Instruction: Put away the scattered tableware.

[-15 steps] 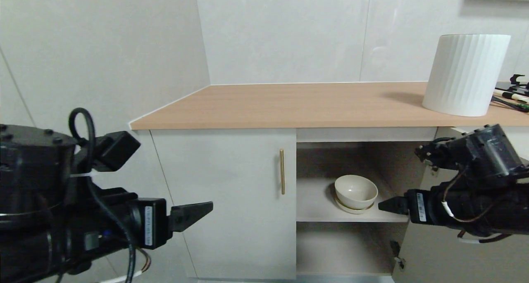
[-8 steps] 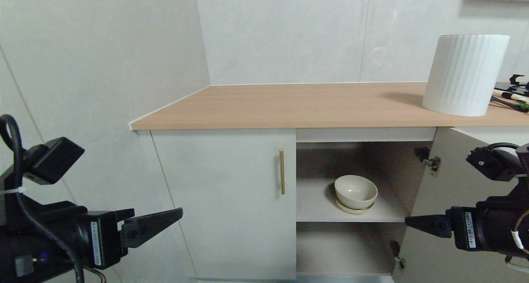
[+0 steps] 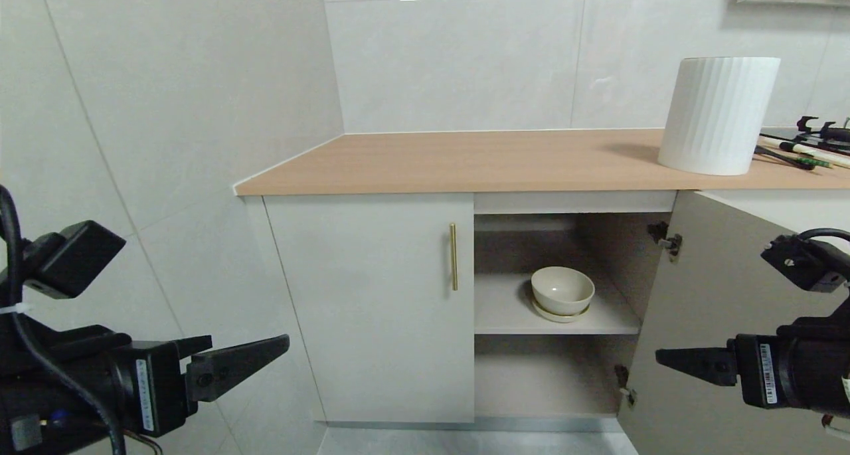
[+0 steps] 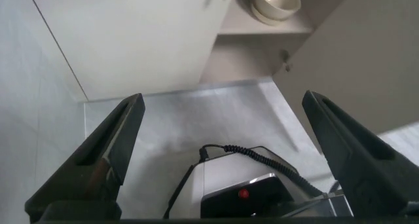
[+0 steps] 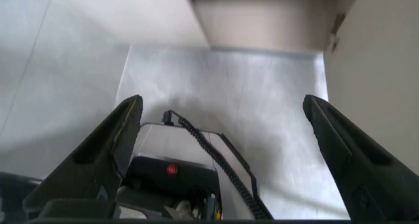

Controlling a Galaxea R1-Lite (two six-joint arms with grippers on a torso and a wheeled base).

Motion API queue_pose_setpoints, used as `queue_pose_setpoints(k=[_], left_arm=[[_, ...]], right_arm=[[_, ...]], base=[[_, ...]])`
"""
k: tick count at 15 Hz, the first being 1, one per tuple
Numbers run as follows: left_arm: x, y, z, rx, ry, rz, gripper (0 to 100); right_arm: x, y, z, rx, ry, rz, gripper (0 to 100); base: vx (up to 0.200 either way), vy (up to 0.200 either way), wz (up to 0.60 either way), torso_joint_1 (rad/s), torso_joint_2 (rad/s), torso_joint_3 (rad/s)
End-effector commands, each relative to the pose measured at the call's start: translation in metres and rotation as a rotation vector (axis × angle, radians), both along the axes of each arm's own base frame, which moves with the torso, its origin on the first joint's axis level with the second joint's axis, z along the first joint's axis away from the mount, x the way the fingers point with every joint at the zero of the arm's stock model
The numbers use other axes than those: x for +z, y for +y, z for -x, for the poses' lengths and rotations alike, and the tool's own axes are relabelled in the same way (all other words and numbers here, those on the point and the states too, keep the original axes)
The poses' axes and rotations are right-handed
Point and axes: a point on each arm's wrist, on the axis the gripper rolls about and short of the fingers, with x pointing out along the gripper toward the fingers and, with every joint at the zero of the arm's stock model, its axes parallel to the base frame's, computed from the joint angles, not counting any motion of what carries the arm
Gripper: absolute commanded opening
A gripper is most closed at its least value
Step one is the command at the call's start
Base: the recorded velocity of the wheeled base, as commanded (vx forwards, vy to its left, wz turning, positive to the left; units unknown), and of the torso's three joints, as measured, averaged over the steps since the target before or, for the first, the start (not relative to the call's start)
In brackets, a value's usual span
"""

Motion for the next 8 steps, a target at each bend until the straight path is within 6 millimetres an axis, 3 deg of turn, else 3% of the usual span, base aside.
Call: queue_pose_setpoints(k=[1,6,8], left_arm=[[-0.0013,-0.0005,-0.0011,0.001,0.007,-0.004,100],[-0.0028,-0.001,-0.0009,-0.004,0.012,-0.007,100],[-0.0032,-0.001,-0.0009,-0.005,0.013,-0.009,100]], right_arm=[[-0.004,0.0014,-0.0019,0.002,0.018,0.01,100],[-0.0051,0.001,-0.0017,0.006,0.017,0.02,100],[-0.0051,0.001,-0.0018,0.004,0.016,0.022,100]], base=[[-0.2,0.0,0.0,-0.002,0.01,0.002],[-0.2,0.0,0.0,0.001,0.0,0.0],[0.0,0.0,0.0,0.0,0.0,0.0]])
